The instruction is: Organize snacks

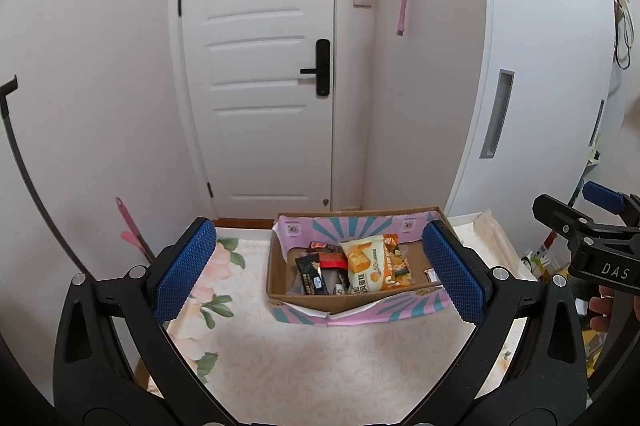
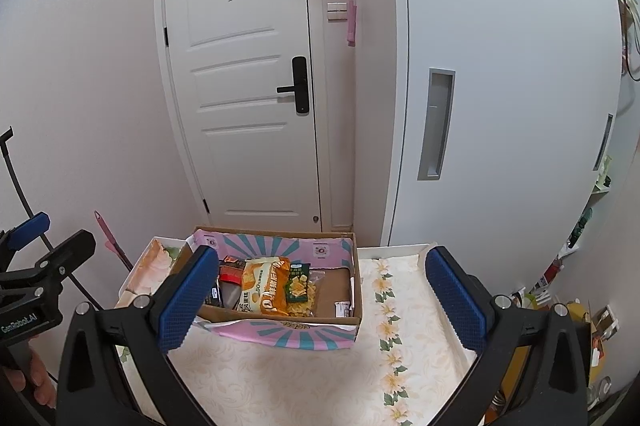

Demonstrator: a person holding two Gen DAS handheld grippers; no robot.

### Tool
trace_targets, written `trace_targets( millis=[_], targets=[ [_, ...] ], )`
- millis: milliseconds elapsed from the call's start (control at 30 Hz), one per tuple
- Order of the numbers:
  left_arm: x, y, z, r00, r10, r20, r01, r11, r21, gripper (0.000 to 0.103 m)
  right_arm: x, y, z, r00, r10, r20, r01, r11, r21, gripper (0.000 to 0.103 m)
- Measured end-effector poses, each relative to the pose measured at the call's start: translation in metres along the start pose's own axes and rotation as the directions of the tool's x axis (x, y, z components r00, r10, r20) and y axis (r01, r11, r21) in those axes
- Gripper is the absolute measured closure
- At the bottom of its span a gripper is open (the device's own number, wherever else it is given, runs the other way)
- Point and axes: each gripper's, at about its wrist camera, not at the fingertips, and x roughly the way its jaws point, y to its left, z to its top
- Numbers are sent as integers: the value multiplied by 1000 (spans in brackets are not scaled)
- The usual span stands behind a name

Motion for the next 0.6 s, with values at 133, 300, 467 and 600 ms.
trace_targets(
  millis=[133,300,467,600],
  targets=[
    [0,0,0,1000,2,3,-2,1000,3,0,1,-1,1,1000,0,-1,0,1000,0,0],
    [4,-4,3,1000,11,8,-11,1000,10,0,1,-1,1,1000,0,-2,0,1000,-1,0],
    [0,-7,4,999,23,36,-23,1000,3,0,2,-3,2,1000,-4,1,4,1000,2,0],
    [-1,-8,4,998,35,46,-35,999,-3,0,4,-5,2,1000,-3,0,3,1000,5,0]
  ],
)
